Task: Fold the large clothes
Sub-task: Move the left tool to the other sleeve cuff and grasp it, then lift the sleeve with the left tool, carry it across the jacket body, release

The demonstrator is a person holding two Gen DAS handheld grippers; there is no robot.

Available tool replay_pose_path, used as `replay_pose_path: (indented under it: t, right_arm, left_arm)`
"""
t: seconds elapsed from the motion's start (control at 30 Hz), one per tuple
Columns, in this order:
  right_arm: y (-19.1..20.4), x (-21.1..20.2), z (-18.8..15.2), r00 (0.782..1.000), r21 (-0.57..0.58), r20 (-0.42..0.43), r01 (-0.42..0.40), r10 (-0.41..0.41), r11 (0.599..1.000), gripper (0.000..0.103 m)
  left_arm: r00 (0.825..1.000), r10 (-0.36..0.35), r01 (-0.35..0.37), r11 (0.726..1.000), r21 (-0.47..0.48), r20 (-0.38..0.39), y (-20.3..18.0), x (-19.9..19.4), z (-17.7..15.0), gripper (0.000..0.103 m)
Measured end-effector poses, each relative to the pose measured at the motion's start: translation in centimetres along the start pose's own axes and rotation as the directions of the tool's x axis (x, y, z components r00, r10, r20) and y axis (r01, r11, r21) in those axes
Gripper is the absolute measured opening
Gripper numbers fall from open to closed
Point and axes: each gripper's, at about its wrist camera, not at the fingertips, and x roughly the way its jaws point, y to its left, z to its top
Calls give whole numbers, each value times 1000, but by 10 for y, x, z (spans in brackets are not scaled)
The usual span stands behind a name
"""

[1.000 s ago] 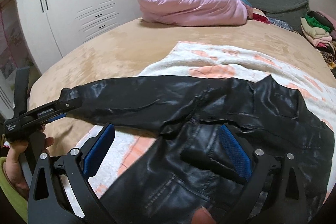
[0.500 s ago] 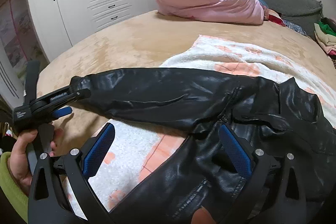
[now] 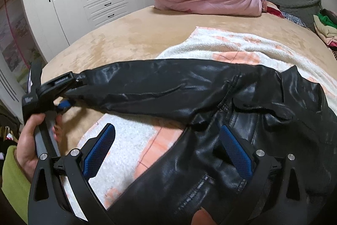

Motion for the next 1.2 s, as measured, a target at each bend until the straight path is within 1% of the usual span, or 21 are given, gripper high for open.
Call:
replay_pose_path:
  t: [0.03, 0.07, 0.1, 0.13, 0.17, 0.2, 0.27, 0.33, 0.37, 0.43, 0.57, 0.63, 0.67, 0.8, 0.97, 1.2]
  right_arm:
    - [-2, -2, -2, 1000, 1, -2, 2, -2, 1000, 99]
    - [-2, -3, -3, 1000, 1, -2, 4, -4, 1000, 99]
    - [-4, -4, -4, 1000, 1, -2, 7, -7, 1000, 99]
    - [-6, -6, -6, 1000, 2, -2, 11, -11, 1000, 99]
    - [-9, -9, -9, 1000, 6, 1, 17, -17, 1000, 99]
    - [-13, -12, -11, 1000, 12, 3, 25, -25, 1000, 99]
    - [-20, -16, -16, 999, 31, 6, 36, -36, 999, 99]
    - [-28, -21, -20, 999, 47, 8, 44, -45, 998, 99]
    - [-34, -25, -23, 999, 63, 14, 49, -50, 997, 99]
    - [-44, -31, -27, 999, 97, 19, 46, -49, 994, 99]
    - [-62, -44, -33, 998, 148, 22, 57, -60, 987, 99]
    - [-68, -51, -35, 997, 161, 21, 64, -68, 985, 99]
    - [-72, -57, -37, 997, 164, 22, 70, -74, 984, 99]
    - [-87, -75, -48, 994, 191, 31, 97, -105, 977, 99]
    - [-111, -93, -57, 992, 257, 43, 101, -116, 961, 99]
    - [-131, -119, -61, 989, 318, 79, 93, -124, 944, 99]
  left_arm:
    - [1000, 9, -9, 1000, -3, 0, 1, 2, 2, 49]
    - [1000, 14, -14, 1000, -6, 1, 3, 5, 3, 36]
    - [1000, -8, 8, 1000, -16, -2, 6, 7, 6, 27]
    - [1000, -31, 31, 999, -28, -4, 8, 7, 7, 23]
    - [998, -65, 64, 997, -38, -5, 9, 5, 7, 13]
    - [997, -82, 82, 996, -29, 3, 8, 2, 7, 8]
    - [994, -103, 103, 995, 11, 38, 0, -10, 8, 3]
    - [990, -123, 120, 992, 47, 72, -9, -23, 8, 2]
    - [985, -141, 134, 988, 71, 99, -14, -33, 8, 2]
    - [980, -145, 132, 985, 108, 133, -24, -43, 8, 1]
    - [966, -192, 165, 974, 157, 171, -40, -69, 3, 0]
    - [958, -221, 190, 967, 169, 185, -48, -82, 1, 0]
    - [955, -227, 191, 963, 188, 193, -55, -88, 0, 0]
    - [942, -263, 210, 946, 247, 208, -79, -107, -2, 0]
    - [932, -291, 221, 929, 298, 215, -107, -120, -1, 0]
    - [915, -339, 241, 894, 377, 218, -143, -143, -5, 0]
